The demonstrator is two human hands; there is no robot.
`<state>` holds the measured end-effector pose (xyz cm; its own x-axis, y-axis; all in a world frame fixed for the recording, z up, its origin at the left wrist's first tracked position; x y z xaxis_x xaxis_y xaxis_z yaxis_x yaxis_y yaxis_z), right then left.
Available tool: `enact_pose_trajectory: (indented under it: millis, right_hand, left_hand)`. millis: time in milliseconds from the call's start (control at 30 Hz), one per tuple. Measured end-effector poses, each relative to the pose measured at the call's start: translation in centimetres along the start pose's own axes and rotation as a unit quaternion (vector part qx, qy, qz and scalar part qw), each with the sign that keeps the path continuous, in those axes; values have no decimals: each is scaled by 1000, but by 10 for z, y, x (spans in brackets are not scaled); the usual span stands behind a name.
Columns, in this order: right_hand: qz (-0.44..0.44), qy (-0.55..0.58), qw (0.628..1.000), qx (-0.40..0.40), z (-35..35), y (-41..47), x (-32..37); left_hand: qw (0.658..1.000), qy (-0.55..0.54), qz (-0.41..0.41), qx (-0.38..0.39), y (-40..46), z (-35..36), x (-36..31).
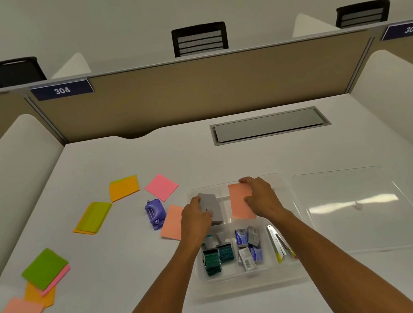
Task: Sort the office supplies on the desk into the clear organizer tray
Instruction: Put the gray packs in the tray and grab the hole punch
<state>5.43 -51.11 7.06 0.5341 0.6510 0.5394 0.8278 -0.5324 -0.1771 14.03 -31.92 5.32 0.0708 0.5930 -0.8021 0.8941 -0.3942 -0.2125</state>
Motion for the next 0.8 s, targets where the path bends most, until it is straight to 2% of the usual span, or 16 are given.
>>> enact_pose_trajectory:
  millis: [167, 400, 700, 800]
  right_hand:
    - [-5, -42, 998, 40, 10, 6, 9]
    - [-6, -63, 996, 59, 21, 9, 11]
    - [-8, -106, 991, 84, 46, 4, 13]
    - [-25, -80, 994, 71, 46, 1, 25]
  left_hand:
    - [997, 70, 14, 8, 1, 6, 1]
    - [990, 139, 11, 14, -6, 15, 1]
    - [981, 189, 40, -10, -8, 6, -4]
    - [982, 180, 44, -29, -11, -1, -5]
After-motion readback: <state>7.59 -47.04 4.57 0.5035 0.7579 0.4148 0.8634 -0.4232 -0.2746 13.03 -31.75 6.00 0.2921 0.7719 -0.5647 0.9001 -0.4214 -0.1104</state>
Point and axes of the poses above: each hand's wrist, its own y-axis towards the middle knuckle, its own z-axis out of the palm, x = y × z, the point moved 6 cm from there along y, towards the middle knuckle, and after that the axes turned 8 degrees about -y, right-handed, at the moved point
